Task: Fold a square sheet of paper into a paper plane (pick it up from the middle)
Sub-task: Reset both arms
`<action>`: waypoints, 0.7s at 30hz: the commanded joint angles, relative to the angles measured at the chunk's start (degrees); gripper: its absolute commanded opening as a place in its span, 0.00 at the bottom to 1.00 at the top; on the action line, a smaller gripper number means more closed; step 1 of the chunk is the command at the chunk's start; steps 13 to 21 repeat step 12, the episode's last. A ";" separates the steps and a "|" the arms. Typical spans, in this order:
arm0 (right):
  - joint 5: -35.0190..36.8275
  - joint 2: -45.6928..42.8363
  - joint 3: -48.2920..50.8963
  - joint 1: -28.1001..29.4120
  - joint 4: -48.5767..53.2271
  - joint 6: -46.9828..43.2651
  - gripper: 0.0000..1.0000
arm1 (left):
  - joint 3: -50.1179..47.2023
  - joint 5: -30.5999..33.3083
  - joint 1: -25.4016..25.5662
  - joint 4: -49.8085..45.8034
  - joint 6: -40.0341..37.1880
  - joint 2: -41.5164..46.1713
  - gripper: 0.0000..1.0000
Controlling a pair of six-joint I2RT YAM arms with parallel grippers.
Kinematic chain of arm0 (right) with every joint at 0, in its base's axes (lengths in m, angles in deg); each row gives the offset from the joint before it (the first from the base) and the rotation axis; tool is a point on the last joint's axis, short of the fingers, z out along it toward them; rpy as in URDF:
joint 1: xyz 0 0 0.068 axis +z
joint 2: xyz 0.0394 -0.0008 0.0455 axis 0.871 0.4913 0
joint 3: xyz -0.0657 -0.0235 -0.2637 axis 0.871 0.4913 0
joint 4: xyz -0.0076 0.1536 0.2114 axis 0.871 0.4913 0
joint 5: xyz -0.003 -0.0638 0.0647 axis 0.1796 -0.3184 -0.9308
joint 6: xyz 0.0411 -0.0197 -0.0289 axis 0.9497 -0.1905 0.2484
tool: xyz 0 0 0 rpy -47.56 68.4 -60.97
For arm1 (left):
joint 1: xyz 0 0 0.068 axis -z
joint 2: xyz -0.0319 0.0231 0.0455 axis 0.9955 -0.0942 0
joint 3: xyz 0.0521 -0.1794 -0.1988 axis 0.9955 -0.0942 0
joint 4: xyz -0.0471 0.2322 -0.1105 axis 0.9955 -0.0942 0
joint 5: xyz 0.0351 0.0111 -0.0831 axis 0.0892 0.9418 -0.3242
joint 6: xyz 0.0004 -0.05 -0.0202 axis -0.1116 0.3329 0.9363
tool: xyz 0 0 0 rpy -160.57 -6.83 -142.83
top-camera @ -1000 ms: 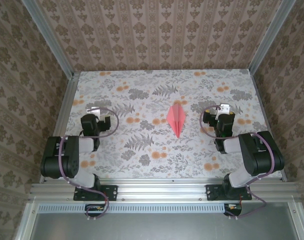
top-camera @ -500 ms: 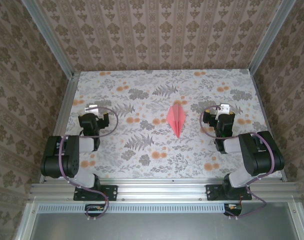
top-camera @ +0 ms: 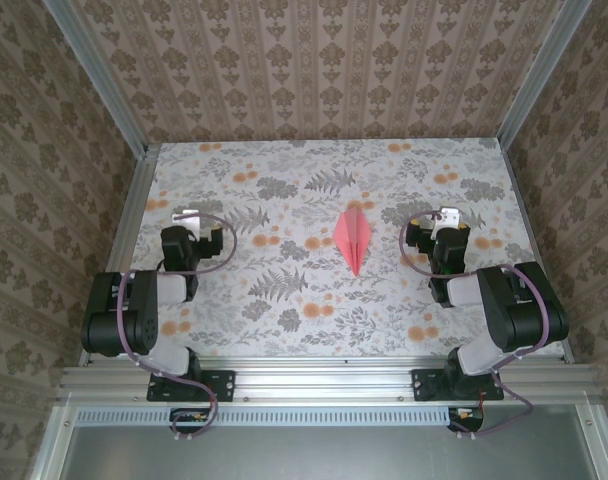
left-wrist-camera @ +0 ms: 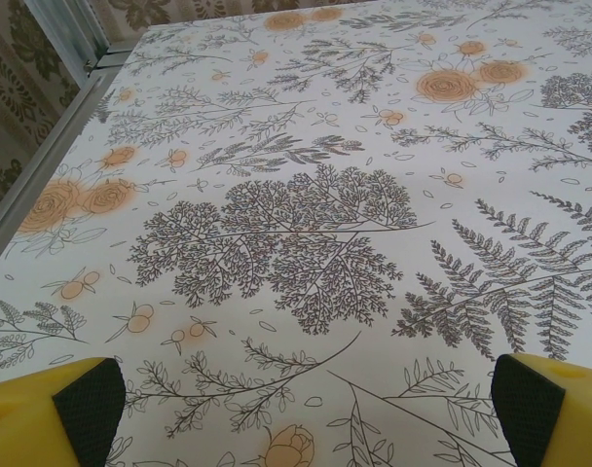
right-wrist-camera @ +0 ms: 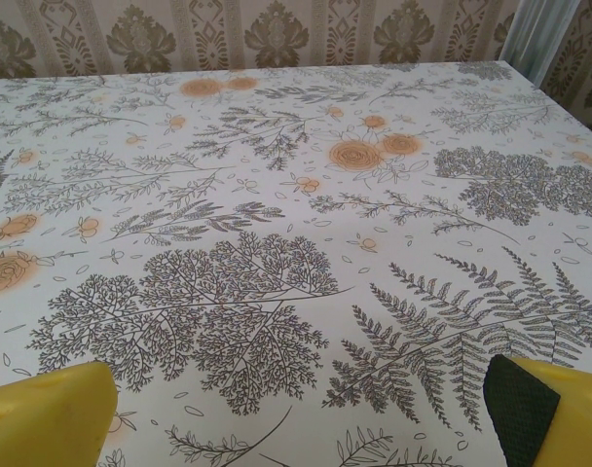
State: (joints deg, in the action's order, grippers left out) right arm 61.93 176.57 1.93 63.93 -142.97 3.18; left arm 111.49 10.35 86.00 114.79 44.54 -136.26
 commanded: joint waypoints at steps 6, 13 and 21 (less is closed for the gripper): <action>0.70 -0.11 -0.91 -0.19 -1.38 0.30 1.00 | 1.19 0.52 -0.01 -0.19 0.61 0.32 1.00; 0.71 -0.12 -0.91 -0.19 -1.38 0.29 1.00 | 1.32 -2.06 -0.38 -0.40 -0.01 0.31 1.00; 0.71 -0.12 -0.91 -0.19 -1.38 0.29 1.00 | 1.32 -2.06 -0.38 -0.40 -0.01 0.31 1.00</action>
